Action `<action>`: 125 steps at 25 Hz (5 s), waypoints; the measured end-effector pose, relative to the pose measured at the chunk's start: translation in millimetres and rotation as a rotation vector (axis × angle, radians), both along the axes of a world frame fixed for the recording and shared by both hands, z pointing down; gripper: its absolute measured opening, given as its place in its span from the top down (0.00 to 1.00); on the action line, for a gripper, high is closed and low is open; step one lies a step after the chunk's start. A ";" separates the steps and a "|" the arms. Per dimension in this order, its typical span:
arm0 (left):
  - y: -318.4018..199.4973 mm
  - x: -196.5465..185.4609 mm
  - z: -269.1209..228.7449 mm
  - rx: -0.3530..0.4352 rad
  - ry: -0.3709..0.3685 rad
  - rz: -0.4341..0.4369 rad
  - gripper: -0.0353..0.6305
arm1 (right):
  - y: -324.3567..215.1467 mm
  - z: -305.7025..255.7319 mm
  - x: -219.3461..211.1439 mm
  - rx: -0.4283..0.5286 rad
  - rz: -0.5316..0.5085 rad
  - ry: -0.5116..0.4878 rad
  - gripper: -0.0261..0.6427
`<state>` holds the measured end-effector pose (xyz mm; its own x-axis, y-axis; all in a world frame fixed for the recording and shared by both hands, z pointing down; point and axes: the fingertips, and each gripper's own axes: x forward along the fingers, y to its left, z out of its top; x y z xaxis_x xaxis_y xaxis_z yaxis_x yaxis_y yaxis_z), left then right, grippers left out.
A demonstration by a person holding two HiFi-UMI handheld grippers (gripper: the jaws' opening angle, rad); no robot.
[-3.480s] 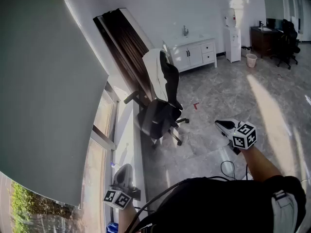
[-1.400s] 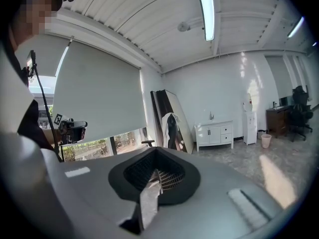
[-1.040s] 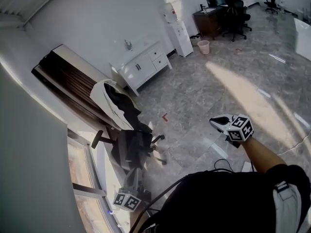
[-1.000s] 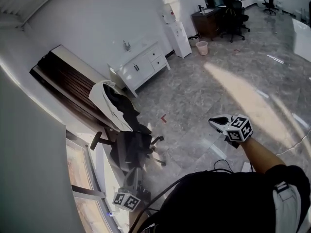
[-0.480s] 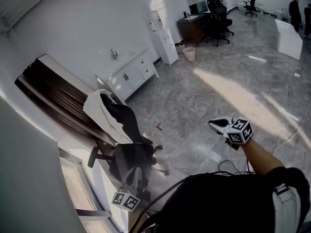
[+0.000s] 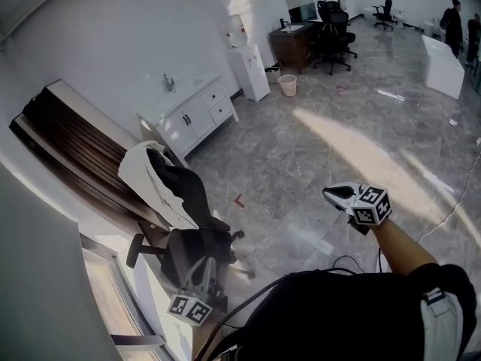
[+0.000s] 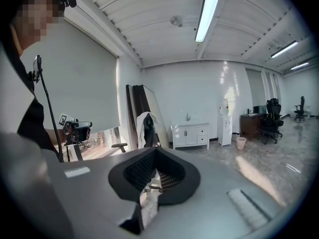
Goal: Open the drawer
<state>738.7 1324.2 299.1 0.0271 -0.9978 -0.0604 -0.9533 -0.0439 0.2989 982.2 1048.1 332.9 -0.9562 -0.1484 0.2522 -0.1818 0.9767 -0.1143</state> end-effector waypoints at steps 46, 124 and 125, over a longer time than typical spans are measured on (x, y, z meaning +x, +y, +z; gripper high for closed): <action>-390.3 -132.6 -18.4 0.032 -0.008 0.196 0.95 | -324.5 -25.2 -146.8 0.064 0.064 0.006 0.97; -804.1 -565.3 -23.6 0.026 0.012 0.103 0.94 | -734.3 -13.2 -581.4 0.034 -0.047 0.038 0.97; -802.6 -571.0 -22.5 0.024 0.013 0.090 0.95 | -737.3 -14.2 -589.3 0.030 -0.058 0.036 0.97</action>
<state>167.7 521.6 276.7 0.1156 -0.9896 -0.0855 -0.9413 -0.1366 0.3087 392.9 310.8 318.6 -0.9538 -0.1006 0.2830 -0.1279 0.9886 -0.0797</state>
